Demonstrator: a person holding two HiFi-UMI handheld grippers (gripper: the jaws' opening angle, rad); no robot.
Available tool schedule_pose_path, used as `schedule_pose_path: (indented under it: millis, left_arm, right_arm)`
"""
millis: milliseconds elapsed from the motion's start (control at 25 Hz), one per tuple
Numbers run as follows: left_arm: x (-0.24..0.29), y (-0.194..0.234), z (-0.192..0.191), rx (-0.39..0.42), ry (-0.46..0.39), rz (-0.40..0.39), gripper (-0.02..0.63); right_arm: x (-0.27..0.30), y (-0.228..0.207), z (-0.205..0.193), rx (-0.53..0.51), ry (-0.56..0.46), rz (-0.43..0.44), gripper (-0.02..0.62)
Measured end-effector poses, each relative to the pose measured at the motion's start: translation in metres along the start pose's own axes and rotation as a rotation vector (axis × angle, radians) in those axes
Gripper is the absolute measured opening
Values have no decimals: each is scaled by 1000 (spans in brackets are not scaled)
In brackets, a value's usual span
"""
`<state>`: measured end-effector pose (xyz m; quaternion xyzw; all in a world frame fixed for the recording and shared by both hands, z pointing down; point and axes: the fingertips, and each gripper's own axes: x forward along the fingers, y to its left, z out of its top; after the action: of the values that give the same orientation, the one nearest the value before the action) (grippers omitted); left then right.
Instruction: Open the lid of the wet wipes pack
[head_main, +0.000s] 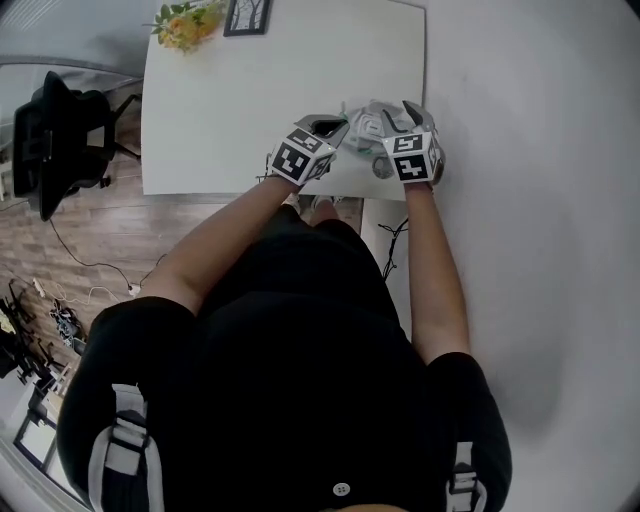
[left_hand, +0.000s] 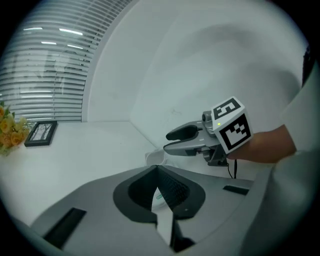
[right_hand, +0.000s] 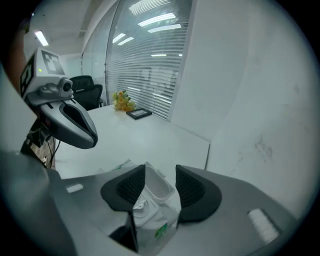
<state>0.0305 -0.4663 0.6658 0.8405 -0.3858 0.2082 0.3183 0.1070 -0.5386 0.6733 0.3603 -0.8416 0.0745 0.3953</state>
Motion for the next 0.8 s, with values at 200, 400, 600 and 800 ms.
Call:
schedule_pose_path:
  millis: [200, 400, 600, 800]
  left_arm:
    - [-15, -8, 26, 44, -57, -18, 0]
    - [-33, -32, 50, 128, -122, -56, 0]
    - [-58, -62, 84, 217, -203, -119, 2]
    - [-82, -85, 114, 259, -274, -175, 2]
  right_arm:
    - [-51, 4, 17, 163, -138, -20, 199]
    - [-107, 6, 35, 305, -300, -11, 191]
    - [-156, 7, 60, 336, -439, -11, 153]
    - [-195, 9, 87, 319, -555, 2, 90]
